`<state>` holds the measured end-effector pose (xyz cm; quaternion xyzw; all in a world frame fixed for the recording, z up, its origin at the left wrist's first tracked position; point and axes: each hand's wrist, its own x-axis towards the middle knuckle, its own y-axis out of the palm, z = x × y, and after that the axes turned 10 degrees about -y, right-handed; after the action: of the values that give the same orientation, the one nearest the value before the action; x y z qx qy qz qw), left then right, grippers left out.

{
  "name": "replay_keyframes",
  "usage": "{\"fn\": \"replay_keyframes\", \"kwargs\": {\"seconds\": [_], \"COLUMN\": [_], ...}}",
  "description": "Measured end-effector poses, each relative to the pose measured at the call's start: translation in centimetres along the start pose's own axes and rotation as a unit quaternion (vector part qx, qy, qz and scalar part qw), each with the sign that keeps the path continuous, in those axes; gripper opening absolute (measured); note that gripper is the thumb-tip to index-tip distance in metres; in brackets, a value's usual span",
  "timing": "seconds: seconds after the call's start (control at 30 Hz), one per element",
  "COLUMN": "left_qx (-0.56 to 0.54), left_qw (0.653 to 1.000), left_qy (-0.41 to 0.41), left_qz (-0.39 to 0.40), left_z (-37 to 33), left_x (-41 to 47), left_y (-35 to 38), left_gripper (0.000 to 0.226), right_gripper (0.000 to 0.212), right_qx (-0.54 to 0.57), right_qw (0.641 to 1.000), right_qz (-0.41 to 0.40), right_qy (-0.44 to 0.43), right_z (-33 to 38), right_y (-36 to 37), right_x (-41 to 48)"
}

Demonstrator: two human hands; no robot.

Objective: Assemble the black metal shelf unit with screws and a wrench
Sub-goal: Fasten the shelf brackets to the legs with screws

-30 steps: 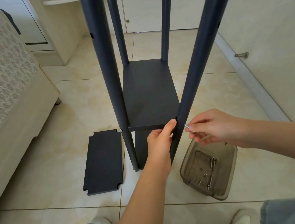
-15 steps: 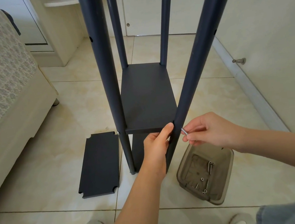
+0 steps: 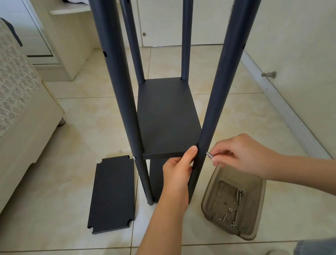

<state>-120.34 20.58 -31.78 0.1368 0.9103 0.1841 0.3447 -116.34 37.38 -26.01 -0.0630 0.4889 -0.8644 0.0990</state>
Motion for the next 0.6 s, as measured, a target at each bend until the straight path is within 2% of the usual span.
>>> {"fn": "replay_keyframes", "kwargs": {"seconds": [0.23, 0.6], "left_qx": [0.008, 0.044], "left_qw": [1.0, 0.999], "left_qy": [0.019, 0.026], "left_qz": [0.002, -0.014], "left_z": [0.0, 0.1], "left_x": [-0.2, 0.1], "left_y": [-0.1, 0.0], "left_gripper": [0.03, 0.022], "right_gripper": [0.014, 0.018], "right_qx": [0.026, -0.02], "right_qw": [0.999, 0.999], "right_qz": [0.017, 0.027], "right_qy": [-0.008, -0.028], "right_z": [0.1, 0.5], "right_y": [-0.9, -0.7], "right_x": [0.3, 0.0]}}
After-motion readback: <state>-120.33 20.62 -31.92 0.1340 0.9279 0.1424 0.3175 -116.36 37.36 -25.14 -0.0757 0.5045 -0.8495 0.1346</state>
